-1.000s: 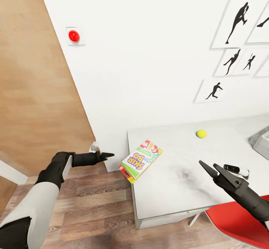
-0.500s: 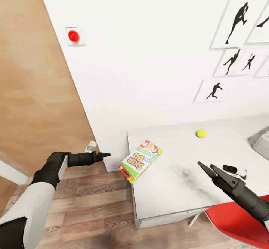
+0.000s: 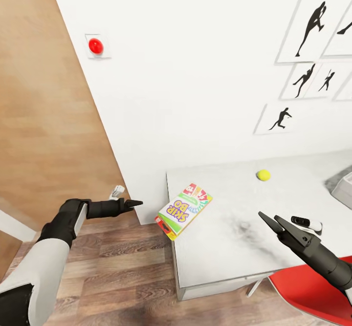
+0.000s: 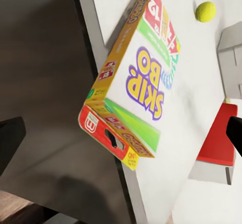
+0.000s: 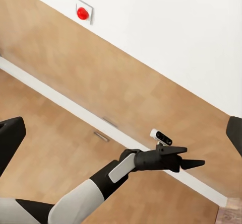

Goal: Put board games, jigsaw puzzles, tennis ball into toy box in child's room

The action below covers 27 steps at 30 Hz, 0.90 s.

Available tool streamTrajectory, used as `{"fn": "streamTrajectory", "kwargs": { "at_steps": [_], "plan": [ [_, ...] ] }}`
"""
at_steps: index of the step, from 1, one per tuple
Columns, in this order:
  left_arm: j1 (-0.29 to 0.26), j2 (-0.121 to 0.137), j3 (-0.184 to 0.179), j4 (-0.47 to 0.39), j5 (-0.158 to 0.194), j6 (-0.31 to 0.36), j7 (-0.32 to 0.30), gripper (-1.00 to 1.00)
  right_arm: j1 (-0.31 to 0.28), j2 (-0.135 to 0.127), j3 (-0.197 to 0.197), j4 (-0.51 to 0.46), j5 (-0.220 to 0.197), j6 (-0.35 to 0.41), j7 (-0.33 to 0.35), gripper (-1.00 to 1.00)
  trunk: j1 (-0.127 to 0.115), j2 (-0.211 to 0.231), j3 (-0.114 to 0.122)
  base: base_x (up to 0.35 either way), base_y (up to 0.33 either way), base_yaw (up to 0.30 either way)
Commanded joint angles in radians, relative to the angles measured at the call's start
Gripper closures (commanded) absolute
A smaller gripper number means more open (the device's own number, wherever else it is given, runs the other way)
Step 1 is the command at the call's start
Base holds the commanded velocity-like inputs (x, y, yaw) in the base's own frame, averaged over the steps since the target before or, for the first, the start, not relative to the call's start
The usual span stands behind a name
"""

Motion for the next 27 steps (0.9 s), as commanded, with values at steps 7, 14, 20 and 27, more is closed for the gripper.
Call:
{"fn": "streamTrajectory", "kwargs": {
  "at_steps": [7,14,20,27],
  "plan": [
    [-0.001,-0.002,0.005,-0.001,-0.013,0.004,0.002,-1.00,-0.001,0.000,0.000,0.000,-0.004,0.006,0.000,-1.00,0.027,-0.051,-0.024,0.000,0.000,0.000],
    [-0.001,-0.008,0.005,0.000,-0.017,-0.004,0.011,-1.00,-0.001,0.000,-0.002,0.000,-0.004,0.006,0.001,-1.00,0.054,-0.100,-0.046,0.000,0.000,0.000],
    [-0.001,-0.012,0.006,0.005,-0.014,-0.006,0.036,-1.00,-0.001,-0.001,-0.005,0.000,-0.004,0.008,0.008,-1.00,0.077,-0.142,-0.064,0.000,0.000,0.000],
    [-0.001,-0.016,0.005,0.015,-0.009,-0.005,0.048,-1.00,-0.001,-0.003,-0.011,-0.001,-0.005,0.011,0.009,-1.00,0.104,-0.191,-0.086,0.000,0.000,0.000]
  ]
}}
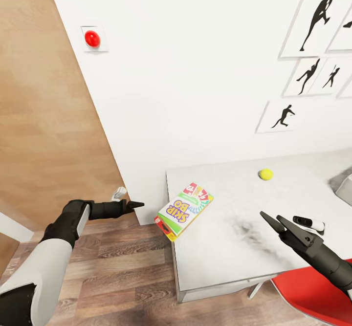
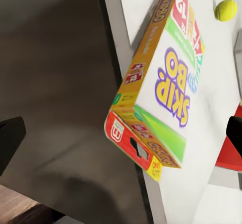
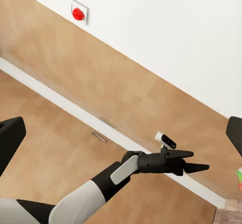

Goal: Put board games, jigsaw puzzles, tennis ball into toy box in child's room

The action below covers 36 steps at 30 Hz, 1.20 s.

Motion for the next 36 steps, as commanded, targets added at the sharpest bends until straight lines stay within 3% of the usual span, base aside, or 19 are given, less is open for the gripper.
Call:
{"fn": "streamTrajectory", "kwargs": {
  "at_steps": [1,9,13,20,36],
  "plan": [
    [-0.001,-0.003,0.005,0.006,-0.010,0.006,-0.009,-1.00,-0.001,0.000,-0.002,0.000,-0.005,0.007,0.000,-1.00,0.004,-0.008,-0.004,0.000,0.000,0.000],
    [-0.001,-0.042,0.014,0.078,-0.008,0.004,-0.007,-1.00,-0.001,0.000,-0.009,0.000,-0.005,0.008,0.043,-1.00,0.035,-0.064,-0.030,0.000,0.000,0.000],
    [-0.001,-0.055,0.046,0.087,-0.009,0.003,-0.006,-1.00,-0.001,0.000,-0.010,0.000,-0.005,0.007,0.065,-1.00,0.050,-0.092,-0.042,0.000,0.000,0.000],
    [-0.001,-0.061,0.077,0.089,-0.009,-0.001,-0.006,-1.00,-0.001,0.001,-0.009,0.000,-0.005,0.005,0.072,-1.00,0.073,-0.134,-0.061,0.000,0.000,0.000],
    [0.001,-0.082,0.081,0.090,-0.010,-0.009,-0.006,-1.00,-0.001,0.001,-0.007,0.000,-0.005,0.004,0.072,-1.00,0.127,-0.232,-0.105,0.000,0.000,0.000]
  ]
}}
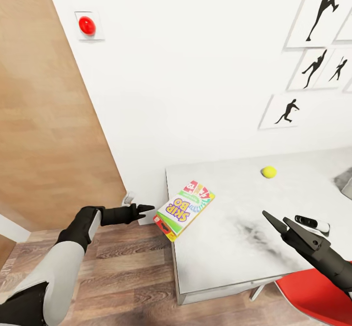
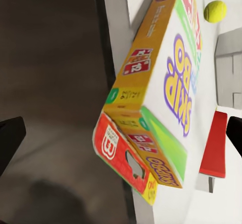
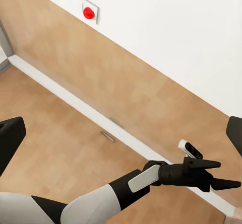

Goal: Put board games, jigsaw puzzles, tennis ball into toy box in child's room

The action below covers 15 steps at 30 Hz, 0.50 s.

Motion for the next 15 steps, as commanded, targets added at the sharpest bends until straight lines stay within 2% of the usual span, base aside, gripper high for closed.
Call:
{"fn": "streamTrajectory", "kwargs": {
  "at_steps": [1,15],
  "plan": [
    [-0.001,-0.001,0.006,-0.001,-0.010,0.007,-0.009,-1.00,-0.001,0.000,0.000,0.000,-0.005,0.007,0.000,-1.00,0.004,-0.008,-0.004,0.000,0.000,0.000],
    [-0.001,-0.002,0.006,-0.001,-0.009,-0.012,-0.009,-1.00,-0.001,0.000,0.002,0.000,-0.004,0.006,0.000,-1.00,0.058,-0.106,-0.048,0.000,0.000,0.000]
  ]
}}
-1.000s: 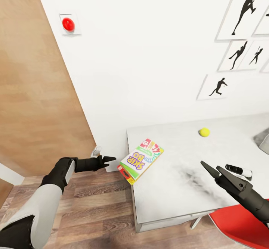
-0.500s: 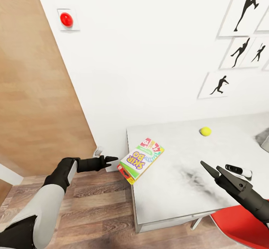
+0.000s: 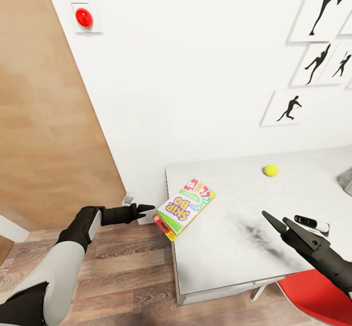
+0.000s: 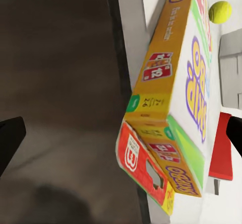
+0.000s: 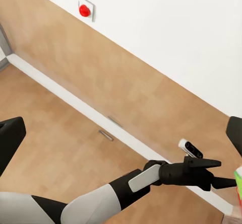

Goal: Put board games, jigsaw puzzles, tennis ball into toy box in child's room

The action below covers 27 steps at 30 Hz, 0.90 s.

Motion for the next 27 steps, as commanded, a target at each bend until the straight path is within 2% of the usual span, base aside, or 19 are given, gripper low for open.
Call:
{"fn": "streamTrajectory", "kwargs": {
  "at_steps": [1,6,11,18,27],
  "plan": [
    [-0.001,-0.002,0.006,-0.001,-0.011,0.006,-0.009,-1.00,0.000,0.000,0.000,0.000,-0.005,0.006,0.000,-1.00,0.004,-0.008,-0.004,0.000,0.000,0.000],
    [-0.001,-0.011,0.006,0.001,-0.011,0.005,-0.009,-1.00,0.000,0.000,0.001,0.000,-0.005,0.006,-0.001,-1.00,0.023,-0.043,-0.020,0.000,0.000,0.000],
    [0.000,-0.019,0.006,0.001,-0.013,0.004,-0.009,-1.00,0.000,0.000,0.000,0.000,-0.005,0.007,0.000,-1.00,0.023,-0.043,-0.020,0.000,0.000,0.000],
    [0.005,-0.049,0.004,0.001,-0.023,0.003,-0.009,-1.00,0.000,0.000,0.000,0.000,-0.005,0.006,0.000,-1.00,0.023,-0.043,-0.020,0.000,0.000,0.000],
    [0.007,-0.053,0.002,0.001,-0.020,0.003,-0.009,-1.00,0.000,0.000,0.000,0.000,-0.005,0.006,0.000,-1.00,0.023,-0.043,-0.020,-0.057,-0.087,0.000]
  ]
}}
